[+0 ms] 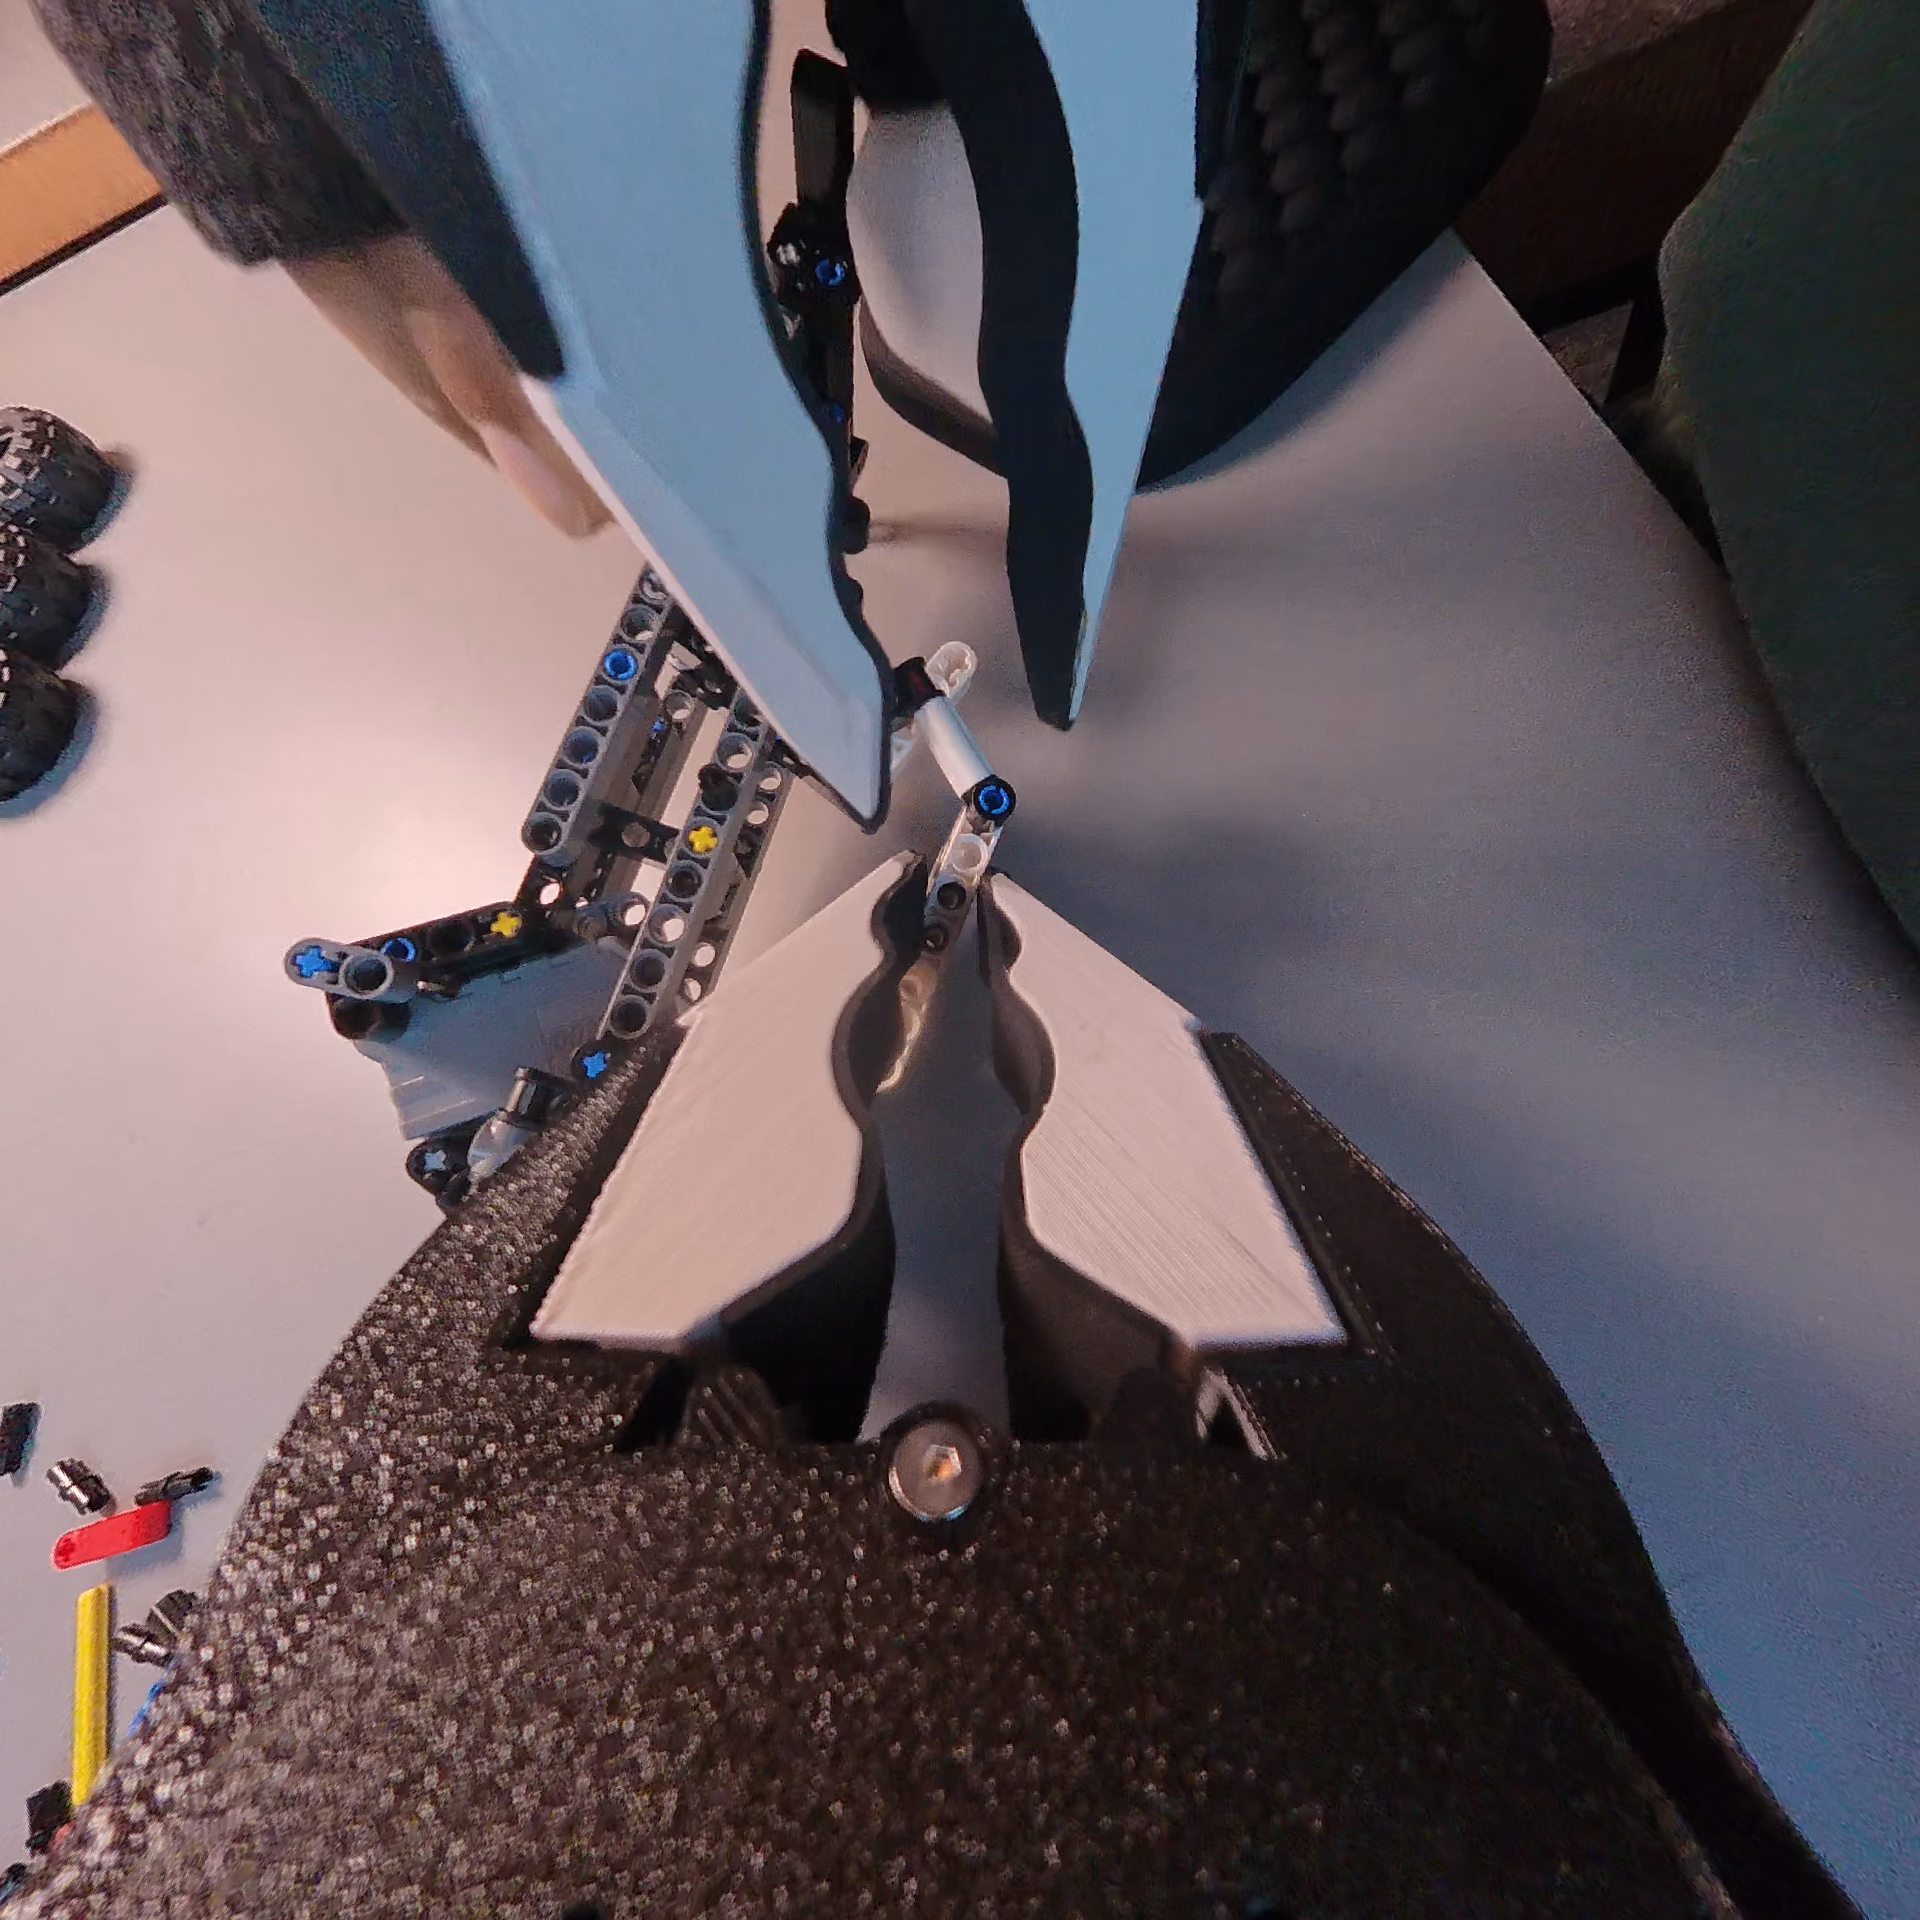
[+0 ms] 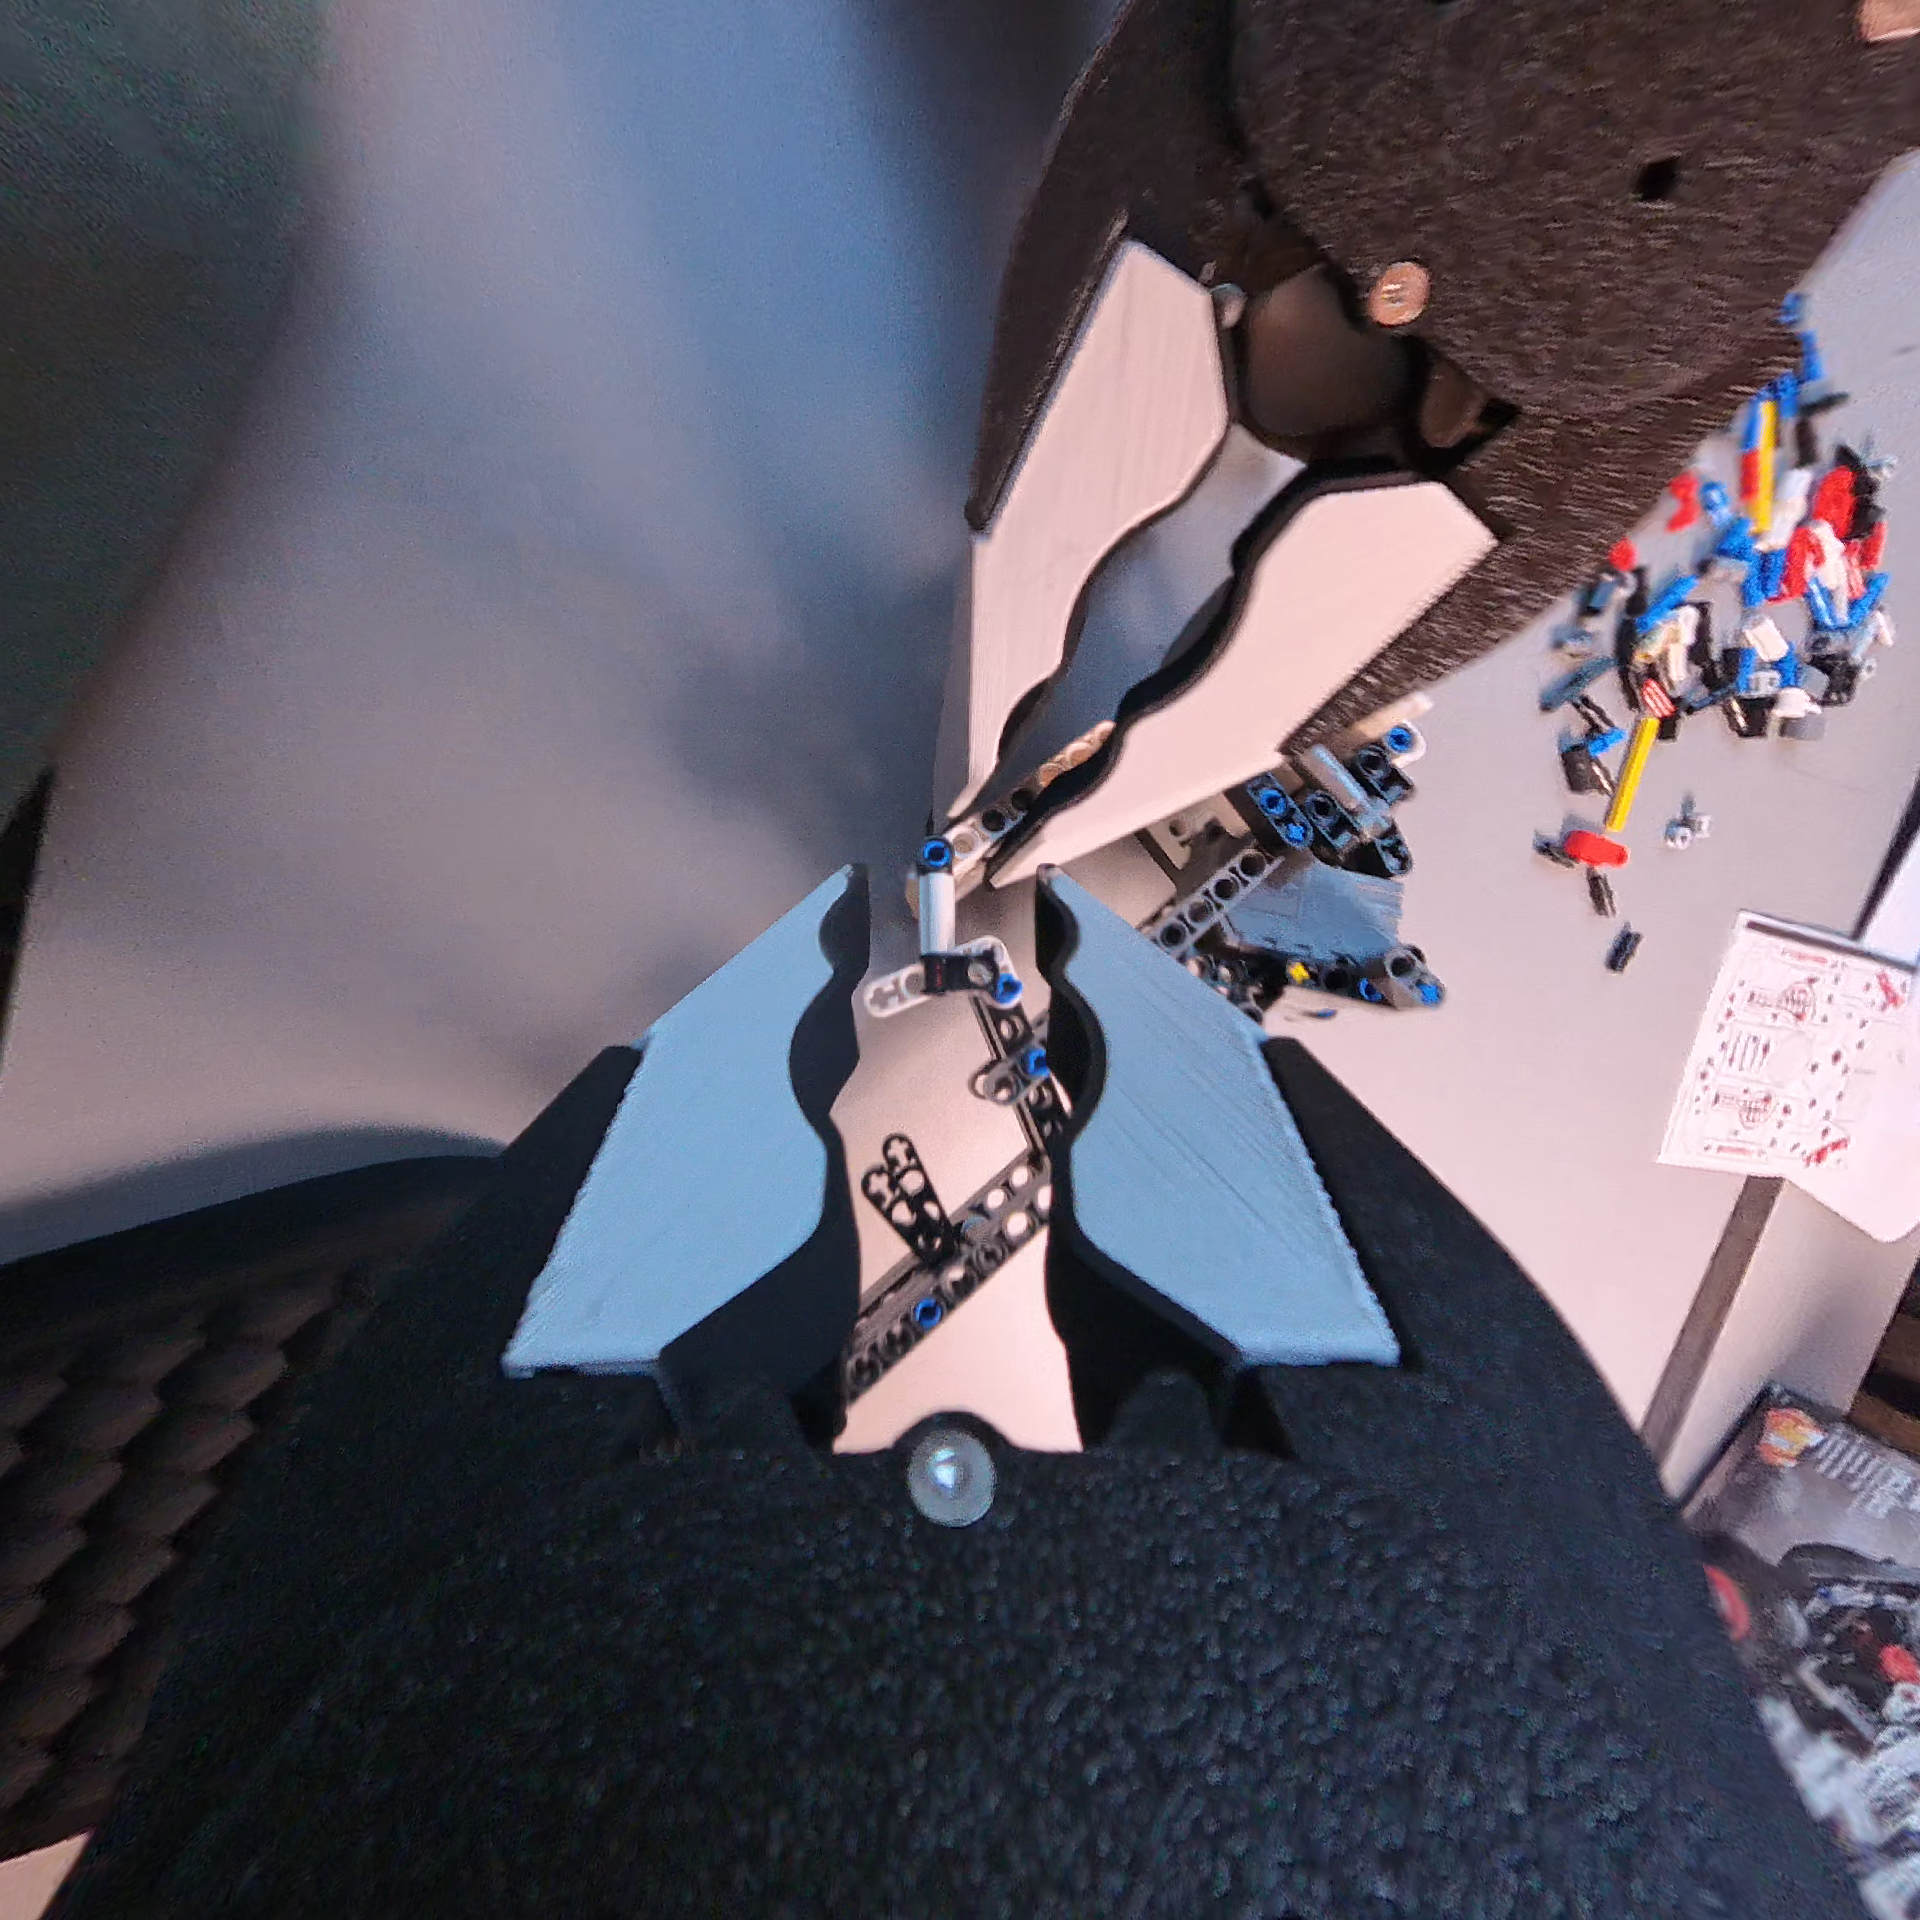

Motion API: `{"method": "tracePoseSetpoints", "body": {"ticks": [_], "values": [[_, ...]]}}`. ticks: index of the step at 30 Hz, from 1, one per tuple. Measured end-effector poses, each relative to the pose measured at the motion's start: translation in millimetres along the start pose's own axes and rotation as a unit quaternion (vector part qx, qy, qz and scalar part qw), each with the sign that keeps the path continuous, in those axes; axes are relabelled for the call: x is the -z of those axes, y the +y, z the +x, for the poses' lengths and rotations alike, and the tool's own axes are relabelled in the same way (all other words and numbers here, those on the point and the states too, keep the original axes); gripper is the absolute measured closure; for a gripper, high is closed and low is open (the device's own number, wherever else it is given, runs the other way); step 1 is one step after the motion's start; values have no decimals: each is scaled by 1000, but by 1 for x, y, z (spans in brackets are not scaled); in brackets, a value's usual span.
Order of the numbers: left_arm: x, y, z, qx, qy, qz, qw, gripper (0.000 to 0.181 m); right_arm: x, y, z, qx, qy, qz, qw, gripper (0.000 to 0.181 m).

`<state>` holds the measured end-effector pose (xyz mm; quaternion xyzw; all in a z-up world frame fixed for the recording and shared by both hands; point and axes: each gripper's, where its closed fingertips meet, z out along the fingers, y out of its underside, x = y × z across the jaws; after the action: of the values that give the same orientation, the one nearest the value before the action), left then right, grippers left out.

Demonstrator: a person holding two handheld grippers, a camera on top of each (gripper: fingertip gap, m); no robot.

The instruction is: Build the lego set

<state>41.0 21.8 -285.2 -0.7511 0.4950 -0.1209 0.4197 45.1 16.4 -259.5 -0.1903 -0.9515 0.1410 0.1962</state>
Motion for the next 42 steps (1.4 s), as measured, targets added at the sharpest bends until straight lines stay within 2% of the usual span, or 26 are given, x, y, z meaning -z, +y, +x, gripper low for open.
{"method": "tracePoseSetpoints", "body": {"ticks": [1, 6, 8, 12, 18, 25, 28, 30, 33, 36, 39, 42], "values": [[0, 0, 0, 0, 1, 1, 1000, 172, 7, -1, 2, -11, 8, 8, 1000, 150], [0, -1, 0, 10, 0, 2, 1000, 172, 30, 19, 8, -84, 80, -30, 993, 155], [-1, -1, -2, 16, -7, 2, 1000, 172, 28, 28, 5, -129, 113, -47, 984, 160], [-4, -3, -4, 34, -25, -2, 999, 172, 16, 30, 0, -187, 150, -47, 970, 159], [-5, -5, -3, 40, -23, -7, 999, 172, 8, 30, 3, -126, 171, -63, 975, 165], [-1, -5, 2, 49, -12, -6, 999, 165, 7, 25, 3, -61, 173, -33, 982, 168], [12, -7, 1, 27, -13, -18, 999, 159, 7, 26, 3, -32, 171, -21, 985, 169], [27, -16, -3, 15, -21, -1, 1000, 153, 9, 27, 2, -6, 167, -11, 986, 172], [40, -22, -22, 13, -37, 5, 999, 131, 9, 29, 1, 31, 155, 5, 987, 173], [30, -18, -33, 22, -3, -18, 1000, 108, 10, 34, 4, 56, 142, 9, 988, 173], [11, -1, -32, 50, 61, -79, 994, 75, 12, 41, 12, 59, 157, 9, 986, 174], [-1, 7, -40, 35, 43, -118, 992, 83, 18, 46, 21, 0, 184, 18, 983, 175]]}}
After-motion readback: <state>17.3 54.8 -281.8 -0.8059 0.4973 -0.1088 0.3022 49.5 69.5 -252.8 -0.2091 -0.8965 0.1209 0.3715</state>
